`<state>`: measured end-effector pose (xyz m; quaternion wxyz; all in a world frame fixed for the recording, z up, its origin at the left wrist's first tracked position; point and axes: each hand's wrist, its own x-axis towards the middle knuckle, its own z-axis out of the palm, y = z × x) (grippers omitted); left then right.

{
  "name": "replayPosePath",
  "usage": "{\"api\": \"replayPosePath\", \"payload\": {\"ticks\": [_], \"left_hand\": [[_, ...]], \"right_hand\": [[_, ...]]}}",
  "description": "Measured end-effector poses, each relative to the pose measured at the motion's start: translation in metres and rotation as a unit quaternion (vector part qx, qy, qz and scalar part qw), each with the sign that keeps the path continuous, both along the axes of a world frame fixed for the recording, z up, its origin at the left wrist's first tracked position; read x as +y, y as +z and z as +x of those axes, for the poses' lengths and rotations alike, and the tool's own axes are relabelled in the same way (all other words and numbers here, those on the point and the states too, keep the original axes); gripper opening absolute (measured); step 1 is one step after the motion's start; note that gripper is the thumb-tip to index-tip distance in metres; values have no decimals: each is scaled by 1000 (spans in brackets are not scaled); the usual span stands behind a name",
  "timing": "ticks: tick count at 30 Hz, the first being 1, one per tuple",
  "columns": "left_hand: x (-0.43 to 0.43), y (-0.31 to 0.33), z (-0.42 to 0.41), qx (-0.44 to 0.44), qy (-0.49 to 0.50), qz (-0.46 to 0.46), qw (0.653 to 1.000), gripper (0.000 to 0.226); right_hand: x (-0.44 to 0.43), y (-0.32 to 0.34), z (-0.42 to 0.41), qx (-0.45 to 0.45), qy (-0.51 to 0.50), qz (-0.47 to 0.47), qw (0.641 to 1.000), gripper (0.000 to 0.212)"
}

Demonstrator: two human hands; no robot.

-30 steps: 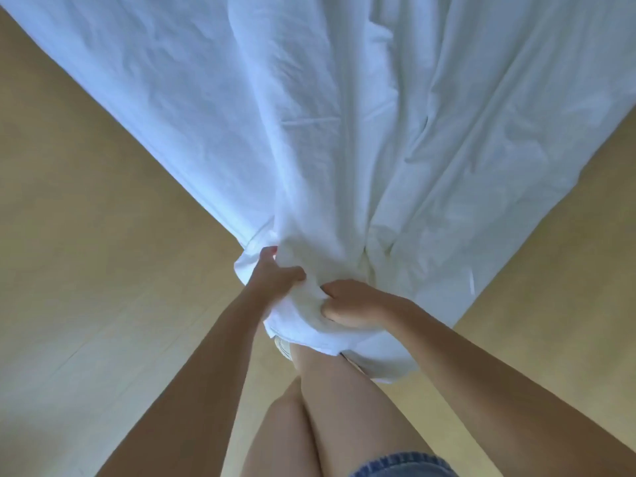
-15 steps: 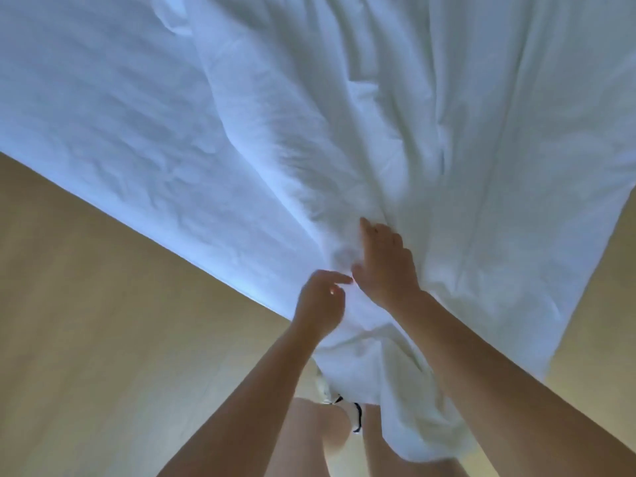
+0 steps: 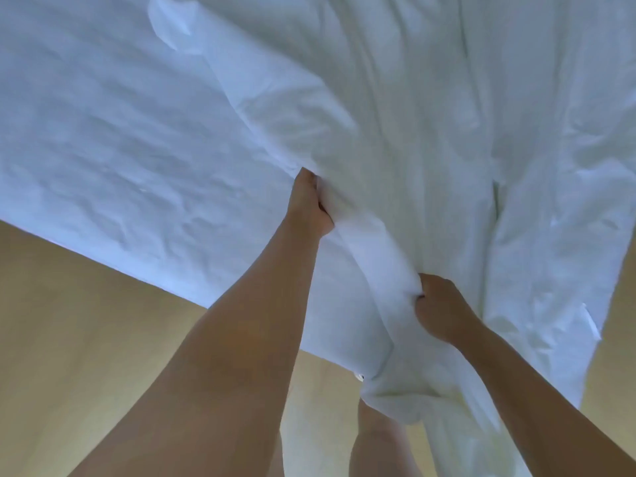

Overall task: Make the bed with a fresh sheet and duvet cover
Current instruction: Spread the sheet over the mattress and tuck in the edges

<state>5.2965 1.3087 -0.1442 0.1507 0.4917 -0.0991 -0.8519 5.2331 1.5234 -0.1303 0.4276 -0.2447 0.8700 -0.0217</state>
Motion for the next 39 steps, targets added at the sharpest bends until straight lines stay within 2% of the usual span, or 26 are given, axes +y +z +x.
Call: {"api": "replayPosePath", "payload": {"ticks": [2,3,5,7,9,11,13,14,16,18,19,21,23,25,26,27,28,31,34,36,38,39], "left_hand": [[-7,21,26,-41,-39,-42,997,19],[-7,30,46,-95,-44,-75,992,15],[4,47,97,-220,-27,-153,963,14],[21,62,149,-302,-45,-228,924,14],[32,66,186,-323,-116,-261,902,7],[28,58,204,-283,-189,-250,906,25],[13,45,208,-196,-222,-213,931,34],[3,36,205,-152,-224,-184,945,28],[-17,16,198,-99,-229,-138,959,22],[-32,2,189,-37,-244,-106,963,22],[-37,0,184,1,-262,-89,961,21],[-46,1,176,30,-310,-86,946,25],[-58,6,170,-31,-302,-114,946,22],[-72,3,167,-165,-172,-108,965,27],[-78,-4,167,-233,-95,-111,961,27],[-85,-11,166,-279,-54,-120,951,24],[-92,-14,163,-278,-43,-118,952,26],[-108,-6,141,-131,-91,-24,987,43],[-110,9,121,-48,-154,10,987,43],[-107,19,116,-60,-129,-10,990,30],[-103,31,124,-143,-53,-79,985,13],[-100,37,137,-205,-16,-139,969,11]], "right_hand": [[-9,1,15,86,5,-14,996,27],[-18,5,28,120,21,-57,991,35],[-48,18,66,104,78,-168,977,71],[-86,32,108,42,184,-212,959,100],[-117,33,140,-29,284,-159,945,112],[-139,24,148,-69,305,-83,946,112],[-146,1,143,-94,255,-55,961,100],[-150,-4,140,-117,219,-61,967,91],[-154,-3,137,-204,123,-126,963,67],[-157,5,134,-280,14,-171,945,43],[-158,10,131,-288,-27,-183,939,37],[-160,13,125,-203,-100,-192,955,26],[-163,7,117,-82,-214,-179,957,16],[-169,11,110,-71,-301,-173,935,20],[-170,14,106,-77,-319,-177,928,22],[-170,19,102,-88,-316,-183,927,25],[-169,23,100,-98,-299,-183,931,25],[-161,32,100,-84,-161,-149,972,22],[-157,40,100,-4,-92,-132,987,27],[-158,46,102,9,-55,-165,985,59],[-165,53,113,-22,22,-239,970,84],[-169,54,123,-30,82,-270,959,90]]}}
